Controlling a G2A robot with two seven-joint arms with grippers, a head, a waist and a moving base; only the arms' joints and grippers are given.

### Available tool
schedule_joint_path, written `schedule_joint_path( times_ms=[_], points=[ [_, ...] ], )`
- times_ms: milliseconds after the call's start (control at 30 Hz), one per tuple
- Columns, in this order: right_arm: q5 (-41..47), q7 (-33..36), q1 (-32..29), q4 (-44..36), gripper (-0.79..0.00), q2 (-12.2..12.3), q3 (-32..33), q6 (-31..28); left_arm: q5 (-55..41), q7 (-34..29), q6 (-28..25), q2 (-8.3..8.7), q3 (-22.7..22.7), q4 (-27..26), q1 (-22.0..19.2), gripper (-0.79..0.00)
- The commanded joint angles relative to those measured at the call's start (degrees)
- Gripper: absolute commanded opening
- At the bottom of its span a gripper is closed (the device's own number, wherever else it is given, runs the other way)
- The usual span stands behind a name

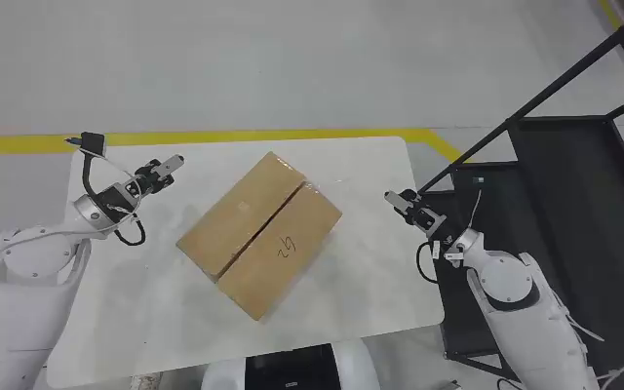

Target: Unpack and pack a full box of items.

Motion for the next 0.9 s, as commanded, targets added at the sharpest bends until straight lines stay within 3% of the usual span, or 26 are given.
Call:
schedule_joint_path(
  times_ms=[0,533,700,867],
  points=[
    [0.0,0.0,0.0,0.0,0.000,0.0,0.0,0.0,0.0,0.0,0.0,0.00,0.0,0.0,0.0,0.000],
    [0.0,0.0,0.0,0.0,0.000,0.0,0.0,0.0,1.0,-0.4,0.3,-0.03,0.5,-0.9,0.4,0.000],
    [-1.3,0.1,0.1,-0.1,0.000,0.0,-0.3,0.1,0.6,-4.4,0.5,0.13,0.5,-1.7,3.0,0.000],
    [-6.3,5.6,1.2,1.5,0.000,0.2,-3.6,0.6,-0.6,-12.6,0.4,0.72,-0.6,-2.5,6.1,0.000]
  ],
)
